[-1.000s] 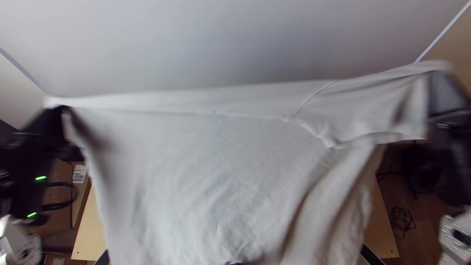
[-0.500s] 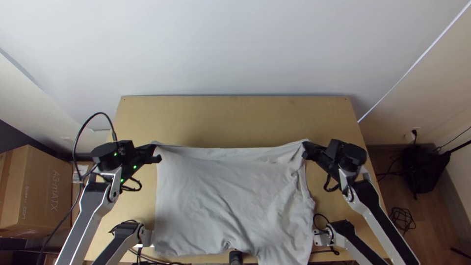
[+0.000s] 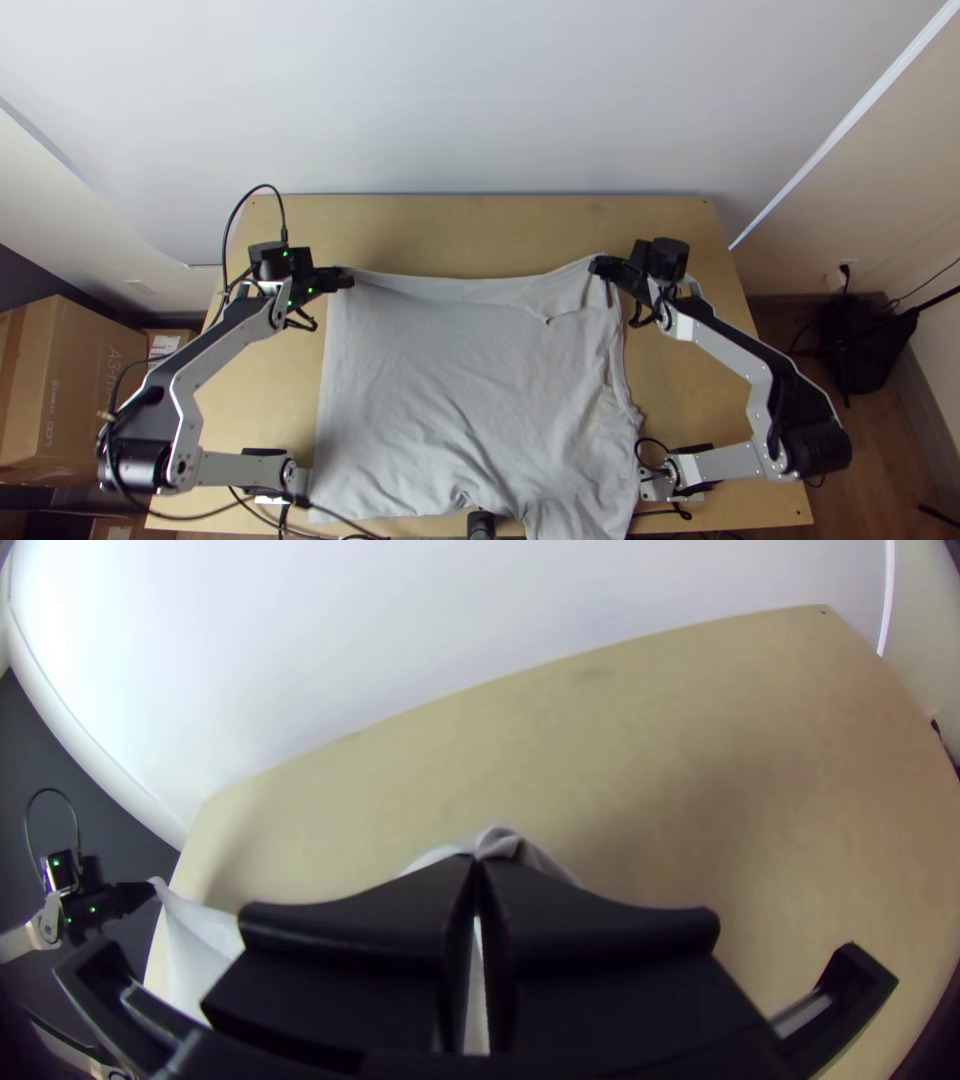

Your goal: Fold the t-shirt

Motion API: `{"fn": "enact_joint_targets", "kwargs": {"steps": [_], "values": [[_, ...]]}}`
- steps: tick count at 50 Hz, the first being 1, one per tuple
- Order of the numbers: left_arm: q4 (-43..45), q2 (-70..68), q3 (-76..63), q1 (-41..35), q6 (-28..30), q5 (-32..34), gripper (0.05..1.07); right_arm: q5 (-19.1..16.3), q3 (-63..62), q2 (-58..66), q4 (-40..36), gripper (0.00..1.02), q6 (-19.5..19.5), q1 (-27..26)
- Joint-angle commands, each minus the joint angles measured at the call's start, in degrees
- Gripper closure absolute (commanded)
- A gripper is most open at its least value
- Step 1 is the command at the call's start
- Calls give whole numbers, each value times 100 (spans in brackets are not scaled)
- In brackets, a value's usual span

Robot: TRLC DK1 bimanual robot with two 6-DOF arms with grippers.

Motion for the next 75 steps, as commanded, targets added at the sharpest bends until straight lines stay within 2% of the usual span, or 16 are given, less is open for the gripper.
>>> {"fn": "enact_joint_targets", "kwargs": {"steps": [1,26,42,50,58,63,75], "values": [[144,550,605,59,62,-51,105,38,597,499,139,100,-136,-128],[29,2650,2776,59,26,-244,105,38,2812,2546,60,100,-268,-313],[-507,3723,4226,103,-61,-358,105,38,4430,3707,-529,100,-277,-409],[-981,4171,5017,103,-184,-455,105,38,5519,4287,-1267,100,-268,-418],[-2792,4883,6511,138,-404,-683,105,38,6759,4805,-2673,100,-118,-418],[-2906,4856,6520,226,-483,-675,105,38,7268,4937,-3447,100,-22,-427],[-3091,4356,5984,340,-571,-578,105,38,7207,4629,-4396,100,-39,-436]]}}
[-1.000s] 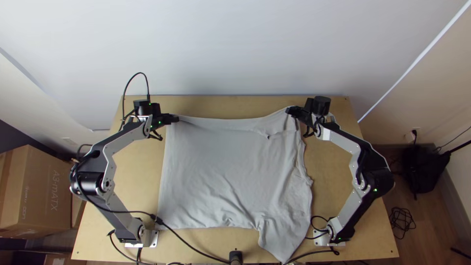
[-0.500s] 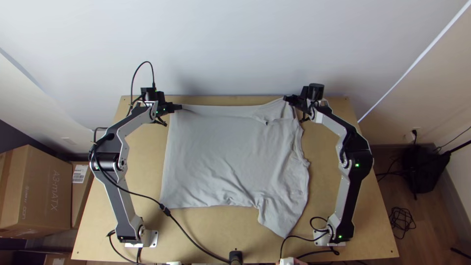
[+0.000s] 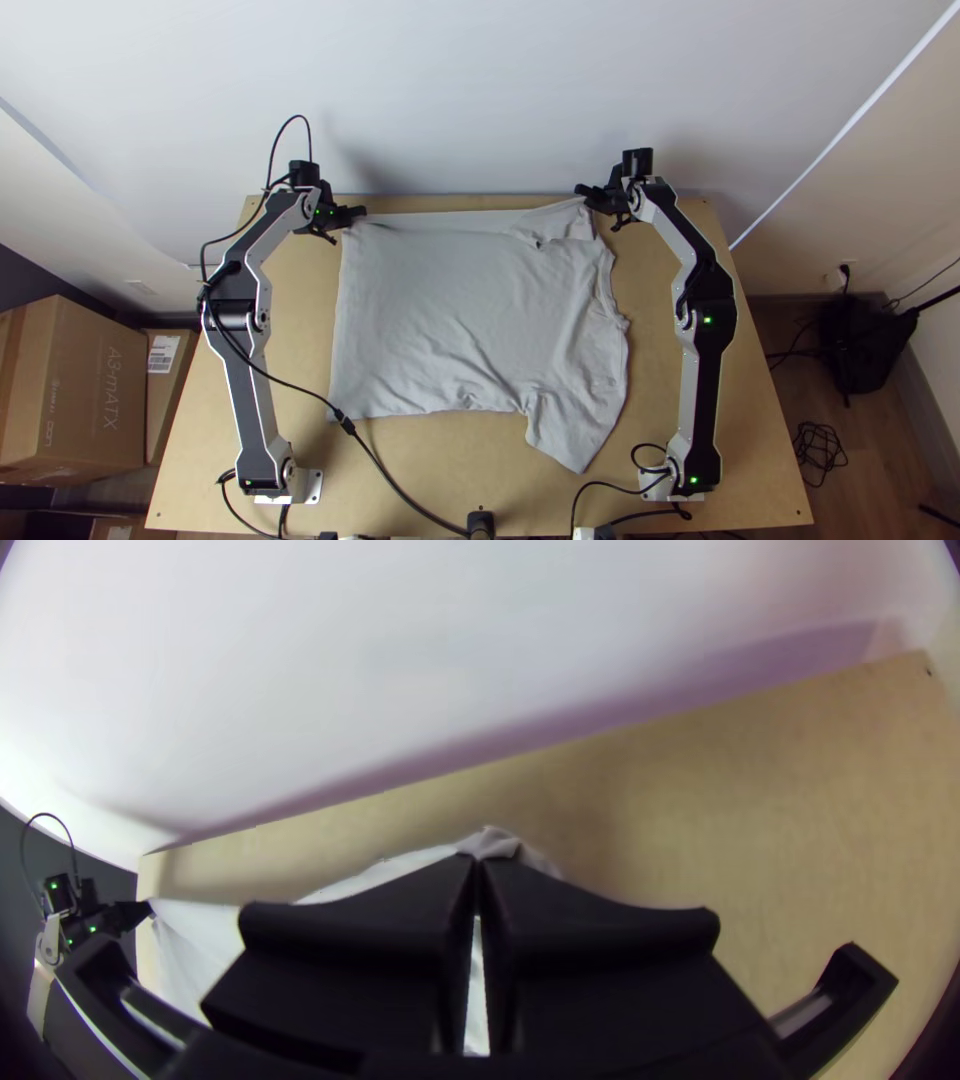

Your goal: Fold the t-shirt

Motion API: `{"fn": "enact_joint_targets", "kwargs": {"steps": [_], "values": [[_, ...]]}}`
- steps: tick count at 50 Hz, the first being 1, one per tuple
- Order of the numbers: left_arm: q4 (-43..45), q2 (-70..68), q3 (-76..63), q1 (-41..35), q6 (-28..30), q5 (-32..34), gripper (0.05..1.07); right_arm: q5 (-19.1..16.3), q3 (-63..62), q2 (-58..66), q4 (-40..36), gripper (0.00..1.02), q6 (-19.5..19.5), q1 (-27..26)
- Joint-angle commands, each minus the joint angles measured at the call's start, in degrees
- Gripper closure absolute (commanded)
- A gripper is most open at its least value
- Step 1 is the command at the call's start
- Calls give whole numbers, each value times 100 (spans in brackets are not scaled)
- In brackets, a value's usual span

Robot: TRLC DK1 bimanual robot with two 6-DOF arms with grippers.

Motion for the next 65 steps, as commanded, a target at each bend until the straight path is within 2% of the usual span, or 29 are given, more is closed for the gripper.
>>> {"fn": "enact_joint_targets", "kwargs": {"steps": [1,15,34,50,65], "values": [[-13,-473,-429,163,-154,-42,105,58,-15,-232,-394,100,57,-99],[769,-1642,-2090,154,-224,160,105,58,-1043,-1040,-473,100,22,-46],[1270,-2644,-3365,163,-286,300,105,58,-2643,-2077,107,100,4,-38],[1402,-3374,-4209,146,-329,415,105,58,-4401,-3510,687,100,39,15],[1876,-4129,-5465,5,-505,441,105,49,-5991,-4556,1179,100,66,24]]}}
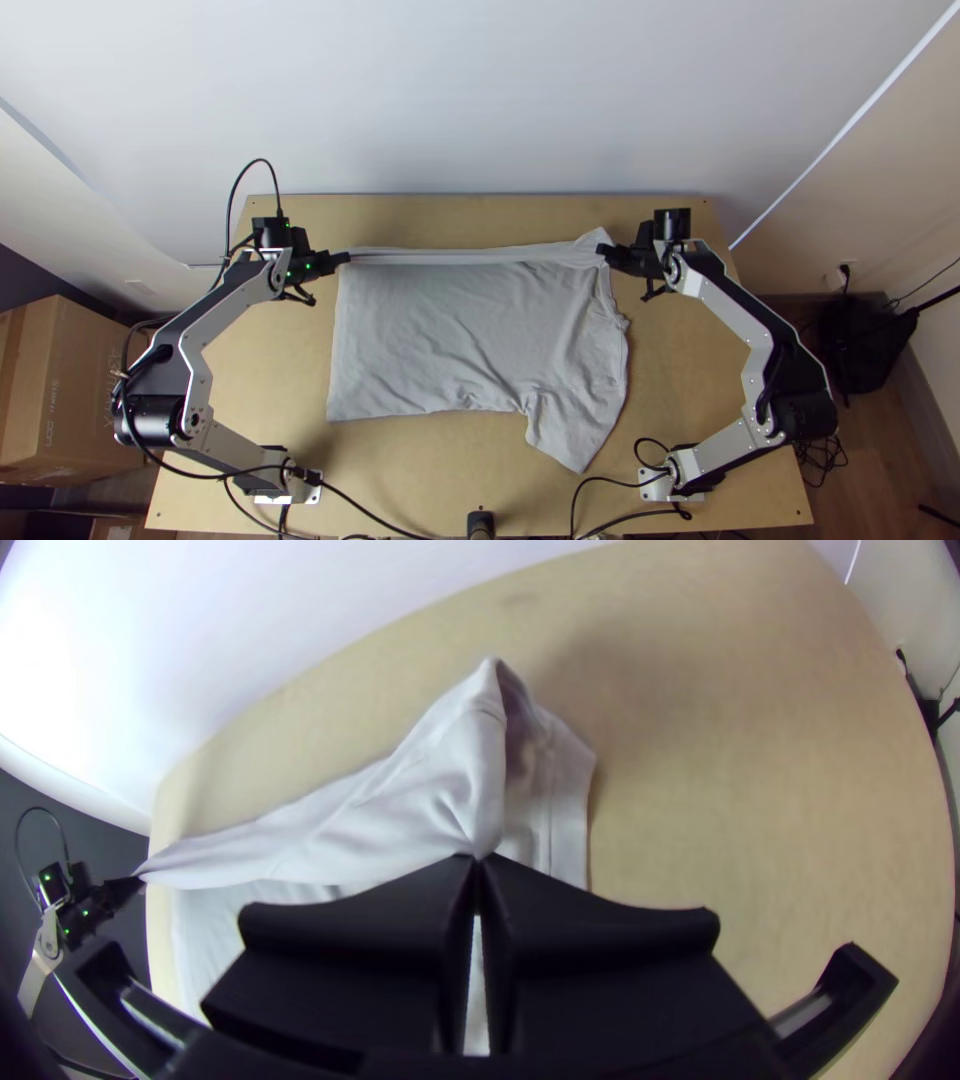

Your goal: Fold the t-shirt

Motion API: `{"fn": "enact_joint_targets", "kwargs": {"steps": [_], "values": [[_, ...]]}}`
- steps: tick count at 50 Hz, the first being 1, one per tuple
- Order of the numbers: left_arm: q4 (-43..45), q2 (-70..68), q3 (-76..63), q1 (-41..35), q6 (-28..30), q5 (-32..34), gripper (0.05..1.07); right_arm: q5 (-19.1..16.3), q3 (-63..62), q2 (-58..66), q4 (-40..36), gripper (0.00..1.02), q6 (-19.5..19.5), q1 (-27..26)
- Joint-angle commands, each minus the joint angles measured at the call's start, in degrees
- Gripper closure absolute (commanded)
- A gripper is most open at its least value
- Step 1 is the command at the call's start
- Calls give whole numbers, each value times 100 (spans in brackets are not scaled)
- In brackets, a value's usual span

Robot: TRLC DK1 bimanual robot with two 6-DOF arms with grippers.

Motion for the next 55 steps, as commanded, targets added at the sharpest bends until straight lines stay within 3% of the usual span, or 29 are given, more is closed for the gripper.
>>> {"fn": "enact_joint_targets", "kwargs": {"steps": [1,29,32,37,40,44,49,55], "values": [[181,-289,-502,-30,-175,15,105,47,-574,-384,178,100,66,26],[1253,-878,-1961,-56,-158,-12,102,55,-1874,-410,679,99,136,79],[1182,-887,-1970,-56,-158,-3,101,55,-1910,-472,670,86,145,70],[1191,-1326,-2093,-56,-43,-12,71,55,-1945,-770,538,41,145,35],[1130,-1608,-2102,-56,-35,-12,45,55,-1945,-1043,450,26,145,0],[919,-1994,-2067,-39,1,-20,24,55,-1936,-1430,284,22,145,-97],[611,-2434,-1996,31,141,-12,18,55,-1953,-2115,73,22,118,-123],[75,-2794,-1829,137,220,6,18,64,-1725,-2783,-578,22,118,-132]]}}
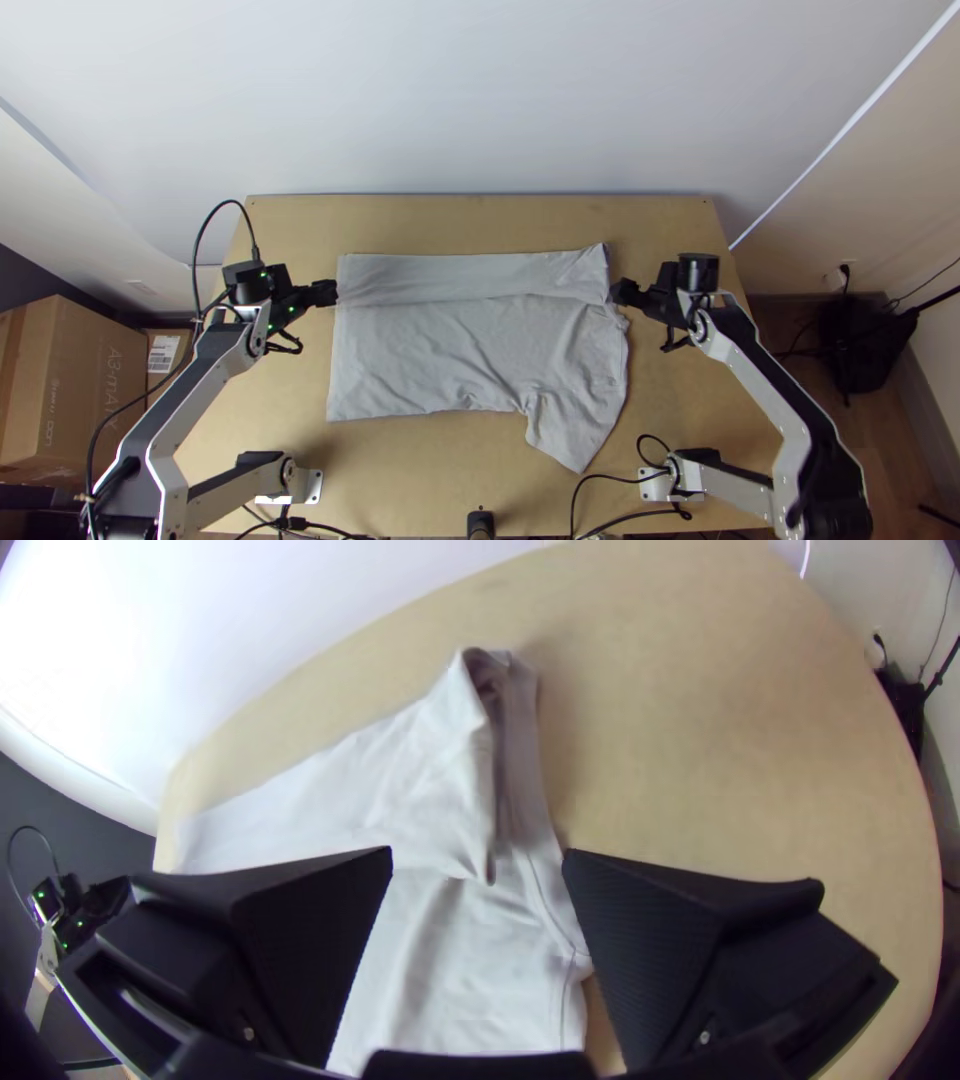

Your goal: Fold the t-shirt

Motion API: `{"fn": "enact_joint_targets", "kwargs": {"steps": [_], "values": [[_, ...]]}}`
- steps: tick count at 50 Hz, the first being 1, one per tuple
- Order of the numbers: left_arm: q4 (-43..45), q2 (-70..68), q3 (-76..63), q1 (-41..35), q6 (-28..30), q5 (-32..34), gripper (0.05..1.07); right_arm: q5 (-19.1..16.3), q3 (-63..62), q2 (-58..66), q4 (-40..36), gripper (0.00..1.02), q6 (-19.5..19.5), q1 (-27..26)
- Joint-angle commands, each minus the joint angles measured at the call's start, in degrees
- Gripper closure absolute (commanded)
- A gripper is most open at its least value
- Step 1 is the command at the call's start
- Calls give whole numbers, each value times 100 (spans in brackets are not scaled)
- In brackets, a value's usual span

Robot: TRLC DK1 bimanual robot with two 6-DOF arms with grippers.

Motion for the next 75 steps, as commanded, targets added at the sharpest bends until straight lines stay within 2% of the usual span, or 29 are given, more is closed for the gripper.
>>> {"fn": "enact_joint_targets", "kwargs": {"steps": [1,4,8,12,19,25,27,31,34,41,47,60,75], "values": [[-413,-338,180,106,120,10,18,40,190,-561,-625,22,103,-18],[-659,-505,267,124,120,19,18,31,375,-719,-1187,22,165,8],[-1028,-716,443,159,102,19,18,14,454,-859,-1706,21,455,-27],[-1388,-874,619,159,85,28,18,-12,559,-974,-2532,4,490,-10],[-1819,-1138,865,168,49,28,18,-21,322,-1484,-3367,4,516,228],[-2048,-1261,1041,185,32,37,18,-21,32,-1615,-3956,4,630,219],[-2074,-1296,1067,185,5,37,18,-56,-56,-1624,-4202,9,613,237],[-2074,-1331,1094,185,-30,37,18,-127,-311,-1659,-4351,20,595,272],[-2109,-1331,1129,177,-56,46,18,-250,-443,-1607,-4509,24,587,289],[-2109,-1331,1173,177,-109,63,18,-426,-671,-1255,-4922,26,604,720],[-2127,-1331,1217,168,-126,63,18,-426,-821,-1009,-4931,38,587,1036],[-2223,-1340,1313,185,-135,63,18,-707,-996,-297,-4870,38,578,1608],[-2250,-1322,1331,177,-144,72,18,-1436,-1014,274,-4764,38,384,1950]]}}
